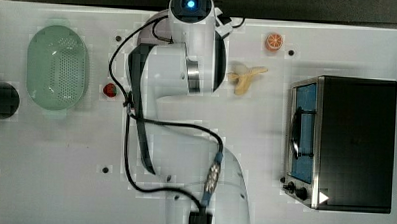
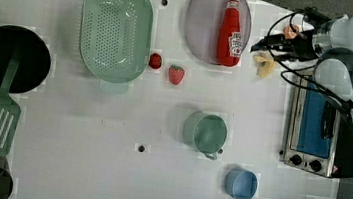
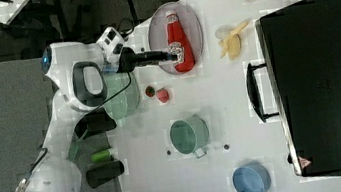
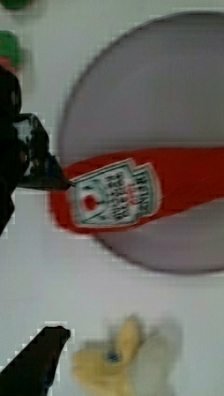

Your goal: Pick ketchup from plate and place it on table.

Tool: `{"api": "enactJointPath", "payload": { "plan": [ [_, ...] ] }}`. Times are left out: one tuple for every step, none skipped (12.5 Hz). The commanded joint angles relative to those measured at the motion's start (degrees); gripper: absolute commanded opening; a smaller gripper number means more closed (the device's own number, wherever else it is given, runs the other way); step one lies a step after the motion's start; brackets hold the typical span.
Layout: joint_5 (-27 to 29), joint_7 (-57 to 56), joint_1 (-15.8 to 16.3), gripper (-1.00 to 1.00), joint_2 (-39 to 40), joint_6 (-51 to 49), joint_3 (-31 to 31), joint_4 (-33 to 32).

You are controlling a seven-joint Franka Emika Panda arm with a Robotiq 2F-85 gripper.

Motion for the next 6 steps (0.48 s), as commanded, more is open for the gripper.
{"api": "enactJointPath", "payload": {
  "plan": [
    [-1.15,-3.8,1.69,1.0,3.16,5.27,0.47,2.4],
    [-1.15,-3.8,1.7,1.0,4.85,6.48,0.47,2.96],
    [-1.15,-3.8,1.78,1.0,6.46,7.9,0.47,3.43],
    [-1.15,-3.79,1.83,1.0,7.99,9.16,0.45,3.79],
    [-1.15,-3.78,1.87,1.0,9.45,10.55,0.41,4.23],
    [-1.17,-3.79,1.93,1.0,10.72,11.91,0.39,4.92]
  ]
}}
